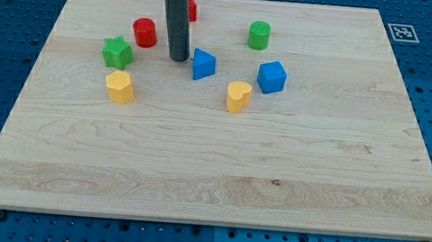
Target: Slide the blue cube towards the bottom left side of the board
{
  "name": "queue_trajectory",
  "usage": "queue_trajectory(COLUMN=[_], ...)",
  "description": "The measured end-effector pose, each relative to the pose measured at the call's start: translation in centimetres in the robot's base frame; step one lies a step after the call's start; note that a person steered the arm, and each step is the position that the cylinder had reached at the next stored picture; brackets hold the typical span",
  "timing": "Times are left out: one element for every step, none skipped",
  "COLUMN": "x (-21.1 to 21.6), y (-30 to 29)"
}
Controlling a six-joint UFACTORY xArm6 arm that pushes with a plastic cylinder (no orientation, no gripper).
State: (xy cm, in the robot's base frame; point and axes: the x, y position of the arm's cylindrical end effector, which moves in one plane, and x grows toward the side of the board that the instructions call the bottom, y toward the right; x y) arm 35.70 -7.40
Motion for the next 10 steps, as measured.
queue_trajectory(x=[0.0, 0.0, -1.3, -2.6, -2.7, -2.7, -2.2, 0.0, 2.6, 2.7], y=[0.3, 0.5, 2.0, 5.1, 7.7, 13.4, 19.0, 21.6, 21.5, 21.1])
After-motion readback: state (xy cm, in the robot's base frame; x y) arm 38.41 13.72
